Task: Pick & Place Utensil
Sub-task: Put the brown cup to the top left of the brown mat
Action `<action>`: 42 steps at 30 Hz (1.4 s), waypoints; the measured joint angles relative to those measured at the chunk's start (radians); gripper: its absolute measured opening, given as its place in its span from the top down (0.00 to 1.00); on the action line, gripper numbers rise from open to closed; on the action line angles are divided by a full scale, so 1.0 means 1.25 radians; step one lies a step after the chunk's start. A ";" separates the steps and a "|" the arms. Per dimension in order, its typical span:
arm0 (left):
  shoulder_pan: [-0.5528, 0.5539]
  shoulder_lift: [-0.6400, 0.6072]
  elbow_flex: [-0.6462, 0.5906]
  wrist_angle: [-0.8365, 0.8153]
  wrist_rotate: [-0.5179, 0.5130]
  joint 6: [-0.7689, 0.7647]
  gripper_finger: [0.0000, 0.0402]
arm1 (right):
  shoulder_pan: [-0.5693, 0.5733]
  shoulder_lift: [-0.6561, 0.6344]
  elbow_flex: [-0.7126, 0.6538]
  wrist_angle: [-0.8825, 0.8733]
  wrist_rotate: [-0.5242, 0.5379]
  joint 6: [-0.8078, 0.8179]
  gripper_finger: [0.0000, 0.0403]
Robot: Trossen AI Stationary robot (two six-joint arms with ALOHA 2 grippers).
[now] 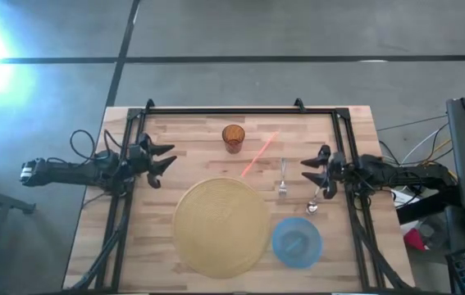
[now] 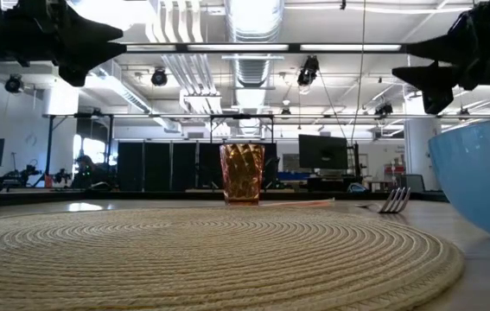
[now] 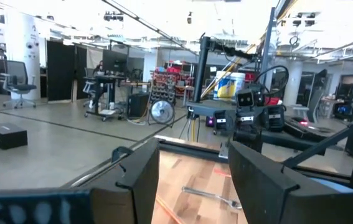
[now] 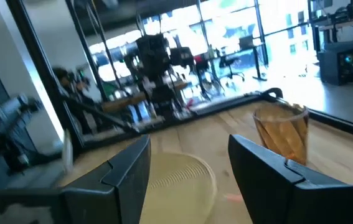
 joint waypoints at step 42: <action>0.000 0.029 0.006 -0.003 0.007 0.006 0.54 | -0.086 0.337 0.435 -0.192 0.257 0.053 0.48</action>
